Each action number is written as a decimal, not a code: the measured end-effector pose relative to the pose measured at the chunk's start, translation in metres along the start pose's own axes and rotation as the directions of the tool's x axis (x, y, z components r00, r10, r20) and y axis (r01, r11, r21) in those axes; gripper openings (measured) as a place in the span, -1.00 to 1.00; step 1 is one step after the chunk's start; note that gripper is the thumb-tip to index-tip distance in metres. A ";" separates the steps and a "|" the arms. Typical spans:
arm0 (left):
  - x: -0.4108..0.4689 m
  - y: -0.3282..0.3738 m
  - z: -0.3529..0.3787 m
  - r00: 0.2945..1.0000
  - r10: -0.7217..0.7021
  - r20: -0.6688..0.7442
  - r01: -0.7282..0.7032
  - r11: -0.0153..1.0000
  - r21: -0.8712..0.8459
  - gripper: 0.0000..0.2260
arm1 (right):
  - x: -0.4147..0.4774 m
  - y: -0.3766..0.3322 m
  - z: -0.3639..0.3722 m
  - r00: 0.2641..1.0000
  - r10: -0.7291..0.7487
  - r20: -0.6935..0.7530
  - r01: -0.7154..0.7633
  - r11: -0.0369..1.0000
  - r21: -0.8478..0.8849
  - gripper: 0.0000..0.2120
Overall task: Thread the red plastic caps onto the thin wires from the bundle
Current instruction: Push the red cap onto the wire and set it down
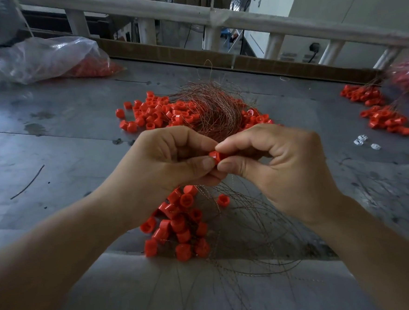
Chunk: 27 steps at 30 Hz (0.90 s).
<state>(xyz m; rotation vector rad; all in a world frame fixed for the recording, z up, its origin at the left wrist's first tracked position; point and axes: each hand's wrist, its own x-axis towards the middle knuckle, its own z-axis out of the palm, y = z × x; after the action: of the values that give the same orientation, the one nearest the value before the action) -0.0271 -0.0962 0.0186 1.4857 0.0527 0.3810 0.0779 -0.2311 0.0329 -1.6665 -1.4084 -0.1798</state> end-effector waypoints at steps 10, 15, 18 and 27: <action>-0.002 0.000 0.000 0.999 -0.029 0.046 0.032 0.997 -0.065 -0.89 | 0.001 0.000 0.000 0.999 -0.046 -0.018 0.046 0.999 -0.014 -0.82; 0.000 0.000 -0.002 0.996 -0.043 0.083 0.044 0.999 -0.004 -0.90 | 0.000 0.000 0.002 0.999 0.027 0.040 -0.030 0.997 0.073 -0.83; 0.001 0.002 -0.006 0.989 -0.079 0.128 0.082 0.997 -0.016 -0.87 | 0.001 0.002 0.001 0.993 0.069 0.094 -0.085 0.981 0.174 -0.81; -0.001 0.005 -0.011 0.949 -0.143 0.282 0.168 0.984 -0.065 -0.62 | 0.002 -0.001 -0.007 0.945 0.050 0.322 -0.079 0.994 0.075 -0.83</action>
<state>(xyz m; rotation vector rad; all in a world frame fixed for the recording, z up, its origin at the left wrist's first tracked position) -0.0325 -0.0858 0.0218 1.4241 -0.0687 0.0449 0.0808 -0.2346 0.0380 -1.7206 -1.5716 0.1967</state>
